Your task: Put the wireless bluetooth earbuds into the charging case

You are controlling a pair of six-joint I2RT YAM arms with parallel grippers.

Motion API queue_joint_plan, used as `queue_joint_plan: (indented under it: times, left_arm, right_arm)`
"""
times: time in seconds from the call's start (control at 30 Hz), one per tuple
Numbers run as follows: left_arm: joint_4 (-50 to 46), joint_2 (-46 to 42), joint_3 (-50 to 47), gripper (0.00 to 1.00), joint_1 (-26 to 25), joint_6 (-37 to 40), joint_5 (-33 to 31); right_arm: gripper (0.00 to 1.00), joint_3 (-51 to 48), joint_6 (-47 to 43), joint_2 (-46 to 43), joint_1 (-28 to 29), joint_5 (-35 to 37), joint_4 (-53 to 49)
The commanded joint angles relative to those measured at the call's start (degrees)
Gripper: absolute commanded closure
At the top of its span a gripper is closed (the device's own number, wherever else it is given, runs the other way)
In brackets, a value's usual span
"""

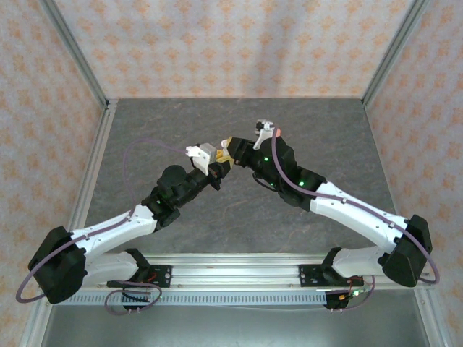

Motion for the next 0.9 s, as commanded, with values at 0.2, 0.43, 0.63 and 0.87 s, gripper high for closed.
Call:
queue_joint_plan:
  times: [0.2,0.43,0.63,0.87]
  left_arm:
    - [1.7,0.1,2.6,1.00,-0.4,-0.7,-1.9]
    - [1.5,-0.1,2.8,1.00,-0.3,-0.6,-2.1]
    - [1.5,-0.1,3.3,1.00,-0.3,-0.8,-2.3]
    - [1.2,-0.1,4.2,1.00,-0.4,-0.8,-2.2]
  right_arm:
    - [0.77,-0.2,0.3,1.3,1.4,-0.8,3.0]
    - [0.77,-1.9,-0.5,1.1,1.6,-0.4,2.7]
    - [0.77,-4.2,-1.1,0.6,1.6,-1.0,3.8]
    - [0.77,-5.6,-1.3,0.5,1.6,-0.7,3.7]
